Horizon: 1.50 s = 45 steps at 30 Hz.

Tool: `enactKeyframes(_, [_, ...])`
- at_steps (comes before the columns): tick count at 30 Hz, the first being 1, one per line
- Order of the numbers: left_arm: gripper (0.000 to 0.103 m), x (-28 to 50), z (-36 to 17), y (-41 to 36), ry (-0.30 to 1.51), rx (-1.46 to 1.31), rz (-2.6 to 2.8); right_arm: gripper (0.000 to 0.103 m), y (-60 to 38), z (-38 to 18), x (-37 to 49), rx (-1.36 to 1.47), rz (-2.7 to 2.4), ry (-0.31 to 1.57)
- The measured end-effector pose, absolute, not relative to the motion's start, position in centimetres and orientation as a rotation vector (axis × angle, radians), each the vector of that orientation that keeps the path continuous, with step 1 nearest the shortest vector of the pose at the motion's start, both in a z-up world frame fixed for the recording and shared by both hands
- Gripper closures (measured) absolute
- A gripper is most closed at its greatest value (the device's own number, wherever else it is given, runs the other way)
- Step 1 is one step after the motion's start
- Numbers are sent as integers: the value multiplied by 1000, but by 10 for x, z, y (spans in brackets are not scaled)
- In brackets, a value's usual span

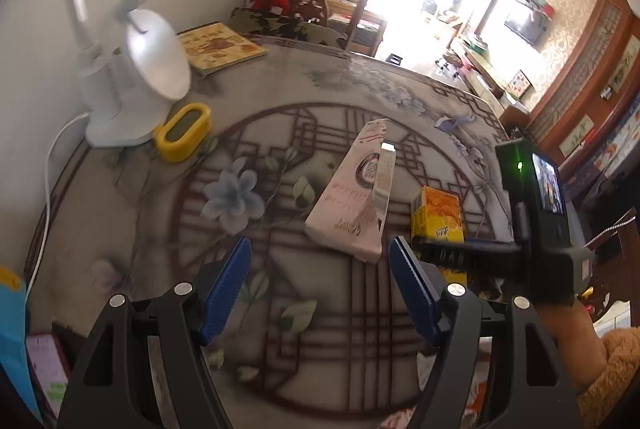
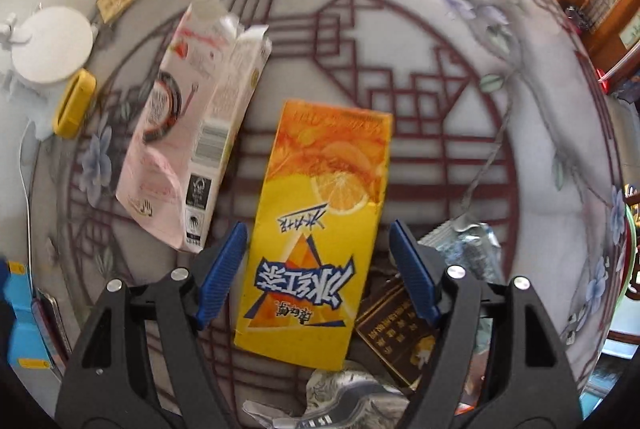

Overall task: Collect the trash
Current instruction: 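Grasp the orange drink box with the right tool while the left tool grasps the pink carton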

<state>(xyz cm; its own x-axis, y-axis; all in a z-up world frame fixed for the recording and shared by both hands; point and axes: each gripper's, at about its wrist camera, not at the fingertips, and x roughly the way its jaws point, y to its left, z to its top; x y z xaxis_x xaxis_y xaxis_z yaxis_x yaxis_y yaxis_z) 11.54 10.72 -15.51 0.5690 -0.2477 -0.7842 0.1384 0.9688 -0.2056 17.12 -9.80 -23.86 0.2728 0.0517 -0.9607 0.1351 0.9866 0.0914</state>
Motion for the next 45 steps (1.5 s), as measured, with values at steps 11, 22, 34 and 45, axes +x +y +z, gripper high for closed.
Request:
enactKeyframes(11, [35,191,-184,61,984,-63,-297,41,-125,-185,129,270,75,1163])
enactKeyframes(22, [36,234,-236,24,1080,-27,-281,41,-143,-145,74,328,52,1070])
enactKeyframes(34, [61,203,-211,47,1044,-101,-306,41,-133,-133,63,322,86,1036])
enactKeyframes(45, [60,119,-149,66,953,-167,-280,41,-143,-111,42,321,140,965])
